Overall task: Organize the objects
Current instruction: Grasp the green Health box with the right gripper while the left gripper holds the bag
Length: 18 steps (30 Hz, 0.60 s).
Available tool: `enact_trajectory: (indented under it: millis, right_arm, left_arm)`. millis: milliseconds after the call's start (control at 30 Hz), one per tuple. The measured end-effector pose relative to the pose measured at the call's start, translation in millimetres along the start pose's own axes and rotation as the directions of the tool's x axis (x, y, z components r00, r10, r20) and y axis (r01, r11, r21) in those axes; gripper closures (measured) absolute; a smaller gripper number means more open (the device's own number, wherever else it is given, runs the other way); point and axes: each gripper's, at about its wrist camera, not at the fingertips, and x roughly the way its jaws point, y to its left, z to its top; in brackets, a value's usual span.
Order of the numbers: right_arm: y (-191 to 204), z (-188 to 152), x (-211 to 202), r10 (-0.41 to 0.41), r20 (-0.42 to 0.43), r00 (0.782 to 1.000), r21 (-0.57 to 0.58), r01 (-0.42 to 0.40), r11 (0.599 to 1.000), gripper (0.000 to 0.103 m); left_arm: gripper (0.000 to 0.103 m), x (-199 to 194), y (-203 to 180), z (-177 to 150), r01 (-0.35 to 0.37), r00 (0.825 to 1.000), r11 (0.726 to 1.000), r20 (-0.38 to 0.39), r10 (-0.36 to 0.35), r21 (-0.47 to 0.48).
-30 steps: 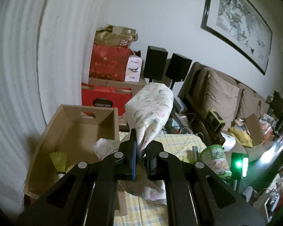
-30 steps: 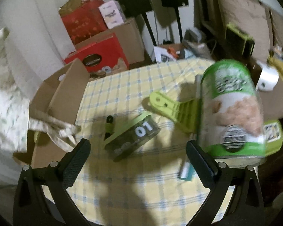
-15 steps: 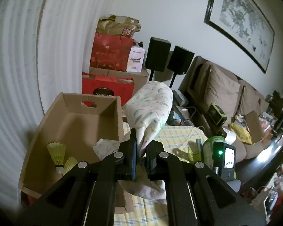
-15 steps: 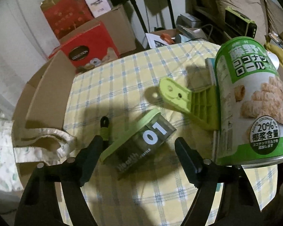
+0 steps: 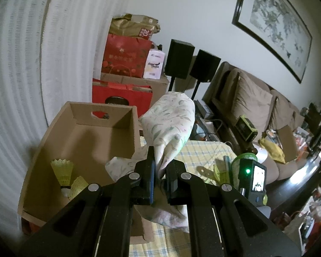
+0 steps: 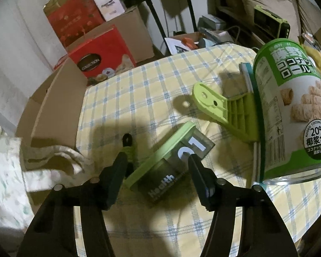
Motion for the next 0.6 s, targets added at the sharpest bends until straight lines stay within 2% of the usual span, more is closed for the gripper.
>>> enact_trajectory:
  millis: [167,267,400,533,600]
  right_arm:
    - [2.2,-0.8,4.1,-0.072,-0.019,0.997,0.061,0.073,0.995,0.027]
    - [1.7,-5.4,8.1,-0.101,-0.040,0.994,0.066,0.103,0.992,0.027]
    - [-2.5,-7.3,15.8,-0.098,-0.052,0.994,0.076,0.102,0.992,0.027]
    - [-0.4,-5.2,24.1,-0.110,-0.038,0.993,0.025,0.111,0.994,0.026]
    - [2.9,-5.2,25.2,-0.113,-0.027,0.993,-0.022,0.113,0.993,0.031]
  left_arm:
    - [0.096,0.7,-0.9,-0.9,0.004,1.000,1.000,-0.003,-0.004,-0.005]
    - [0.096,1.5,-1.5,-1.5,0.004,1.000,1.000,-0.006,-0.004,-0.003]
    - [0.096,1.6,-1.4,-1.7,0.008,1.000,1.000,-0.006,-0.008,-0.006]
    - [0.096,2.7,-1.5,-2.3,0.011,1.000,1.000,-0.009,-0.011,-0.009]
    - [0.096,3.6,-1.6,-3.1,0.014,1.000,1.000,-0.012,-0.014,-0.009]
